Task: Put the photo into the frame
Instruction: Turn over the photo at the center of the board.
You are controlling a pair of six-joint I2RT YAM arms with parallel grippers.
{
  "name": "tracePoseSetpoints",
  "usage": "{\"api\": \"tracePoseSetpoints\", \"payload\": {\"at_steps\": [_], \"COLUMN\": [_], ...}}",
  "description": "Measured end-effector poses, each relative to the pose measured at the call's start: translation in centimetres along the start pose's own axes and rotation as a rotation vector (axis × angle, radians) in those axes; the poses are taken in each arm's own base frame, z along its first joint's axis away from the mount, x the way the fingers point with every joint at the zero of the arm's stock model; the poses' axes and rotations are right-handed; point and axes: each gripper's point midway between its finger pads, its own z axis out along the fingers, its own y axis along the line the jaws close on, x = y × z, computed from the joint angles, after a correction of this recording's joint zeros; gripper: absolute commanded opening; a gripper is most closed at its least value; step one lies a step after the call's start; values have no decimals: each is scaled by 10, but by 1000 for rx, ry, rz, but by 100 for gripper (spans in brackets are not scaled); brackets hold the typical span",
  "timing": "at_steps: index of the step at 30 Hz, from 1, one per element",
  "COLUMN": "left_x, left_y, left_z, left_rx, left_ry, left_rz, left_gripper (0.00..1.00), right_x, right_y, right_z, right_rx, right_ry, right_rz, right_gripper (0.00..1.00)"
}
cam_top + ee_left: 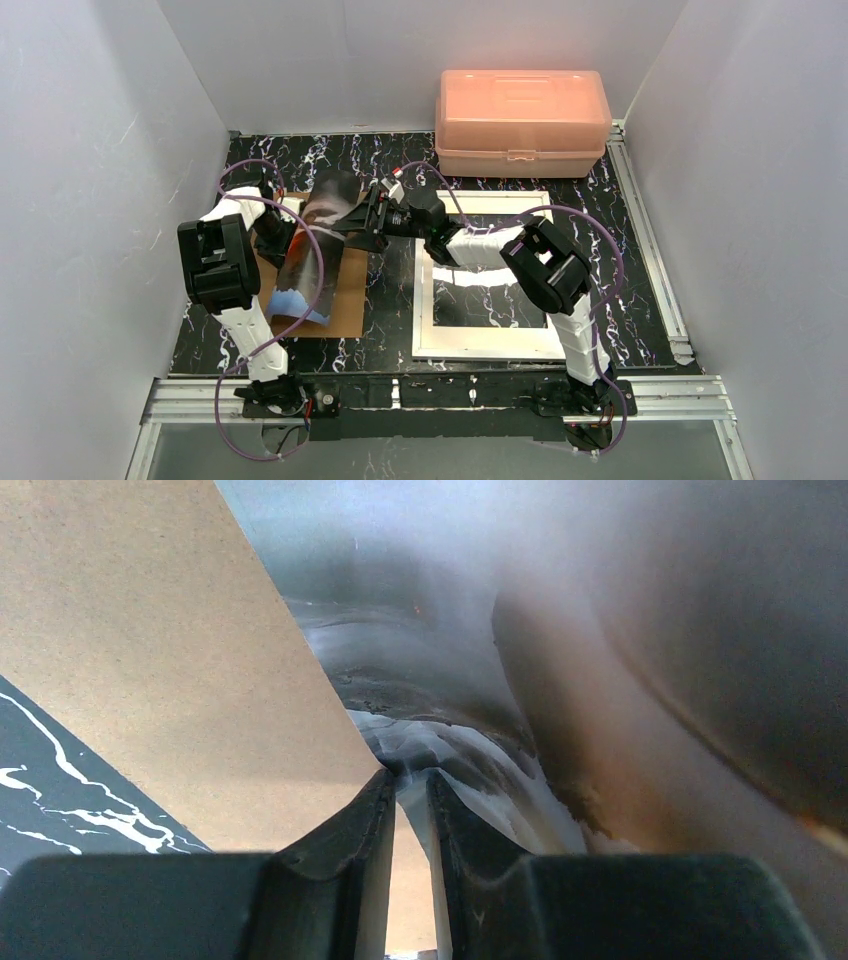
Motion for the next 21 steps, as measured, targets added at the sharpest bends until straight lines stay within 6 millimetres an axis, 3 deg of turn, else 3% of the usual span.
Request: {"api": "tracePoseSetpoints", "payload": {"at_steps": [11, 18, 21], "left_x": [-2, -2, -2], "left_y": [-9, -11, -11], "left_z": [-1, -1, -1], "left_rx": [52, 63, 68], "left_ry": [-6, -8, -8], "left_rz": [-1, 0, 4], "left_gripper": [15, 15, 15], "right_x": [-2, -2, -1], "right_y": [32, 38, 30], "right_z": [-2, -3, -4], "right_rx": [-126, -147, -126], "right_ry": [-8, -5, -3], "right_rz": [-11, 10, 12], "right_gripper": [99, 99, 99]}}
